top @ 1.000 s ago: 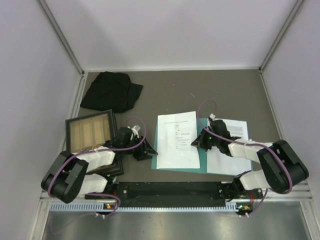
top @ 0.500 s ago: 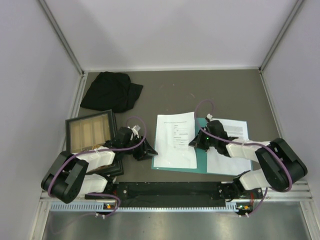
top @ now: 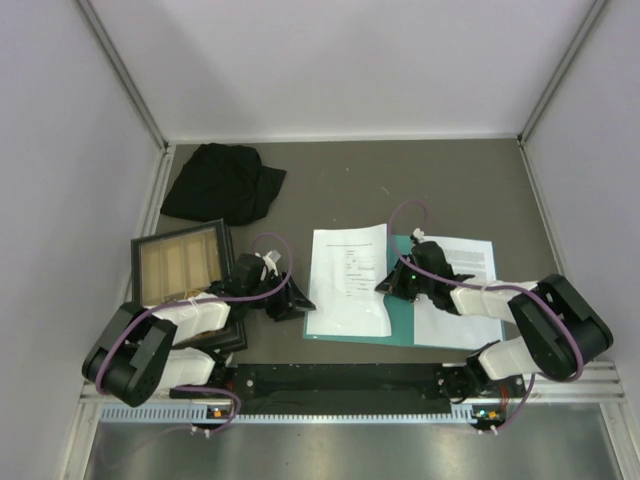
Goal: Put the files into the folder
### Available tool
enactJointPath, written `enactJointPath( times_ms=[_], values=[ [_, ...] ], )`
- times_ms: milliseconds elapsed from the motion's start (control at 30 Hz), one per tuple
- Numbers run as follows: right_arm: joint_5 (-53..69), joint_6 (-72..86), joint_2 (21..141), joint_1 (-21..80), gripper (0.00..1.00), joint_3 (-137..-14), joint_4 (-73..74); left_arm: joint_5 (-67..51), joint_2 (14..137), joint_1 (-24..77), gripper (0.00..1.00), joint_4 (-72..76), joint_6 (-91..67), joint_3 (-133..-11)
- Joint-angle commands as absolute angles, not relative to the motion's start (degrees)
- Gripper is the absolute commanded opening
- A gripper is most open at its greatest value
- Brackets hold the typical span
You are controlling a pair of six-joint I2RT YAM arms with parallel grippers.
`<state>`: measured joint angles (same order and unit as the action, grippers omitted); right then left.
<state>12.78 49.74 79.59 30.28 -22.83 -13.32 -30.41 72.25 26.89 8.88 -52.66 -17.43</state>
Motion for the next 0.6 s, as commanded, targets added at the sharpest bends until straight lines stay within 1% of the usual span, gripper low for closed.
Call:
enactJointPath(
  times_ms=[0, 267, 567],
  values=[
    [11.60, 48.08, 78.75, 31.46, 0.00, -19.87, -10.81, -28.74, 71.98, 27.16, 0.51, 7.73, -51.77, -16.08],
    [12.04, 49.30, 76.99, 31.29, 0.00, -16.88, -12.04, -28.92, 72.16, 27.16, 0.51, 7.82, -51.68, -16.35],
    [11.78, 51.06, 77.87, 33.13, 0.00, -18.02, -12.30, -28.83, 71.90, 27.16, 0.51, 7.74, -51.77, -16.26]
  ],
)
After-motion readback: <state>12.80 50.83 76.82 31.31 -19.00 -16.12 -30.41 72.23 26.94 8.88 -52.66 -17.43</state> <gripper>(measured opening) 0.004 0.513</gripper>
